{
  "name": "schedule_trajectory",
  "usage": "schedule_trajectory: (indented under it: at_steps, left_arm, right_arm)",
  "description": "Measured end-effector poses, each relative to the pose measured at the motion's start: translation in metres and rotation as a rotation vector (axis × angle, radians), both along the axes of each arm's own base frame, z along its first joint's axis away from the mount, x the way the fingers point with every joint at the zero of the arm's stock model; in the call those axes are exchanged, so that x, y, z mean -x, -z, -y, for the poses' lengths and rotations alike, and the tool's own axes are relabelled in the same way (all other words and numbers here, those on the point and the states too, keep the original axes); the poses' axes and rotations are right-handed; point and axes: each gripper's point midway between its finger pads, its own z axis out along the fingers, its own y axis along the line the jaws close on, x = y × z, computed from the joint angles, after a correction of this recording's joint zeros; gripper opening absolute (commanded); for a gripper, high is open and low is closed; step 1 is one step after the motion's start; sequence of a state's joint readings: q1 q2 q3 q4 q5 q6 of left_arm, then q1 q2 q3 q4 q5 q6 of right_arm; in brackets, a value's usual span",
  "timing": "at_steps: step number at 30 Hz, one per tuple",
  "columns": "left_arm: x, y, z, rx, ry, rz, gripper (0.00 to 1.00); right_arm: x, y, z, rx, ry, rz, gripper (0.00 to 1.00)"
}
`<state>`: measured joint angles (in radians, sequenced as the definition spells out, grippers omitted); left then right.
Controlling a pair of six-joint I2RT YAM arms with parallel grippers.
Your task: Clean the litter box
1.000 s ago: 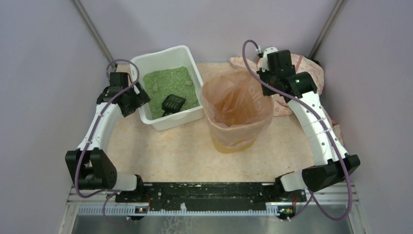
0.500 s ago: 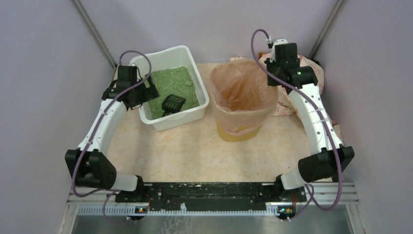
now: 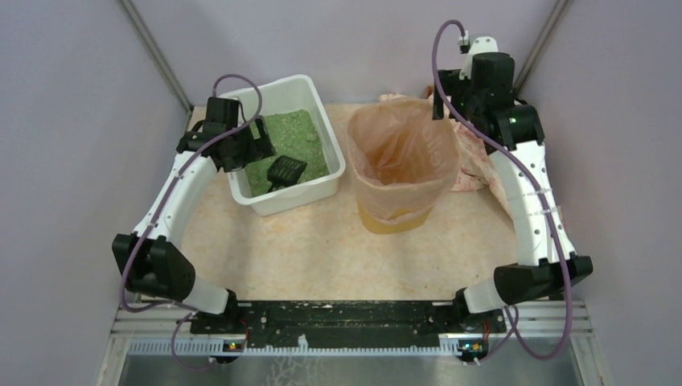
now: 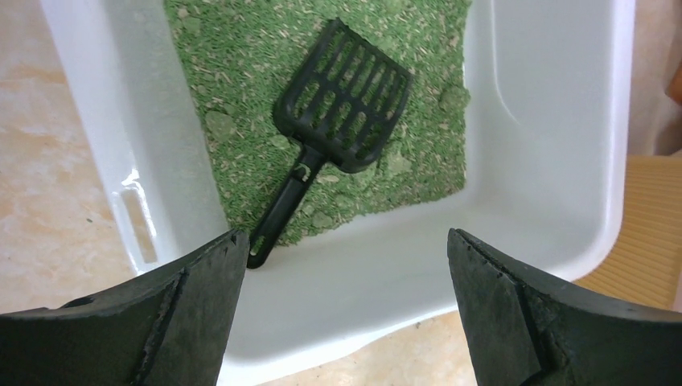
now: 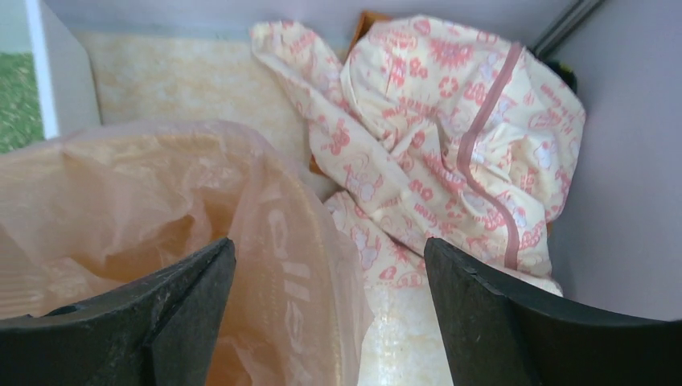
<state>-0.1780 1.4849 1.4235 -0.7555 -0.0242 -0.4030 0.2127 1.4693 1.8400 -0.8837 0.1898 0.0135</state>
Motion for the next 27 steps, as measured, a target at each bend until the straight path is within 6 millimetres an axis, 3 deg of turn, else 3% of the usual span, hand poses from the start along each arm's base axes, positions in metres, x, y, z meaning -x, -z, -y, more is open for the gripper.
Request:
schedule_trajectory:
  at_steps: [5,9,12,16,18,20,23,27]
  left_arm:
    - [0.006,0.000,0.019,0.034,0.047,-0.008,0.98]
    - [0.015,0.007,0.028,0.078,0.027,-0.019,0.99]
    - [0.029,0.007,0.032,0.116,0.016,0.009,0.98]
    - [0.040,-0.020,0.038,0.162,0.035,0.120,0.99]
    - [0.046,-0.035,0.038,0.176,0.040,0.187,0.99]
    - [0.054,-0.040,0.032,0.171,0.026,0.230,0.99]
    - [0.069,-0.034,0.016,0.139,-0.023,0.269,0.99]
    - [0.097,-0.025,-0.007,0.094,-0.084,0.308,0.99]
  right_arm:
    - [0.015,-0.048,-0.014,-0.010,-0.044,0.151,0.84]
    - [0.022,-0.078,-0.090,0.023,-0.258,0.250,0.84]
    - [0.018,-0.075,-0.133,0.038,-0.371,0.268,0.84]
    - [0.012,-0.056,-0.181,0.046,-0.492,0.254,0.84]
    - [0.016,-0.037,-0.208,0.047,-0.547,0.253,0.83]
    - [0.029,-0.009,-0.236,0.058,-0.614,0.228,0.83]
    - [0.068,0.046,-0.284,0.094,-0.758,0.149,0.83]
    - [0.106,0.082,-0.331,0.127,-0.894,0.112,0.83]
